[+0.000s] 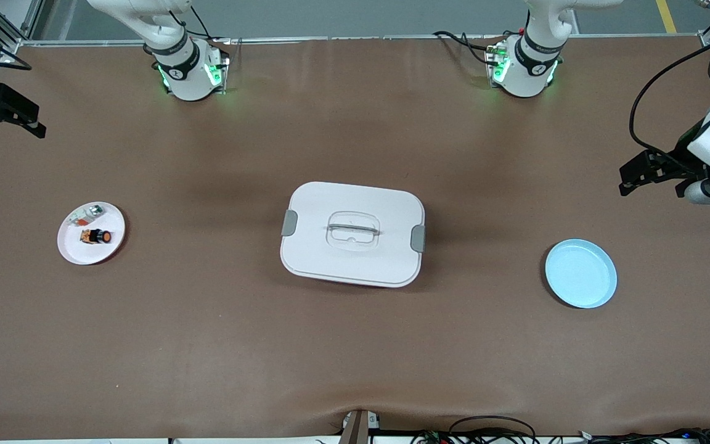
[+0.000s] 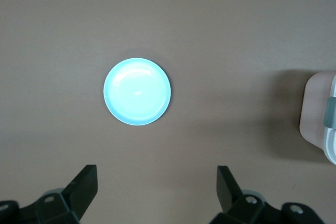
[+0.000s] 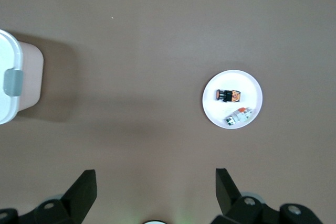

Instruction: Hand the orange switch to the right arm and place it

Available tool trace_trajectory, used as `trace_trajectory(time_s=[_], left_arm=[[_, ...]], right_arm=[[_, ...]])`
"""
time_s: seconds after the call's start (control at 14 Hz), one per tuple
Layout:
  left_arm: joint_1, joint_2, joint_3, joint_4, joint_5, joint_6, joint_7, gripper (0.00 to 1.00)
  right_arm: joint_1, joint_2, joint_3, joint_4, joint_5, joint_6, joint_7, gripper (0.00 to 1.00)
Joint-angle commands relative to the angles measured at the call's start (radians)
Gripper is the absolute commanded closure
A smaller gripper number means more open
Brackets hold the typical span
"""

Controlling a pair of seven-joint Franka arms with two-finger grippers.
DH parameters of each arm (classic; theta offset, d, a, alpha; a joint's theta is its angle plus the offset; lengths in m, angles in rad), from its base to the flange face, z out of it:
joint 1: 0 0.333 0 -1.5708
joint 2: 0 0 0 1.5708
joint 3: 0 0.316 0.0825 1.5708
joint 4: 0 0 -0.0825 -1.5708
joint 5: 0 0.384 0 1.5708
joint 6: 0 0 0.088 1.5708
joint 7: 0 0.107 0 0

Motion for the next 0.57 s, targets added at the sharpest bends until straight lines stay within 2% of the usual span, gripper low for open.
trace_trajectory(time_s=[0.0, 0.14, 0.5], left_arm=[[0.004, 0.01, -0.001, 0.027, -0.012, -0.022, -0.005, 0.0], [0.005, 0.01, -0.001, 0.027, -0.012, -0.023, -0.005, 0.0], [0.004, 0.01, -0.001, 0.025, -0.013, -0.023, -0.005, 0.0]], right_arm=[[-0.013, -0.04, -0.001, -0.037, 0.034, 0.019, 0.063, 0.0], [-0.006, -0.044, 0.008, -0.037, 0.034, 0.023, 0.127, 0.0], [-0.008, -0.043, 0.013, -0.037, 0.033, 0.039, 0.129, 0.0]])
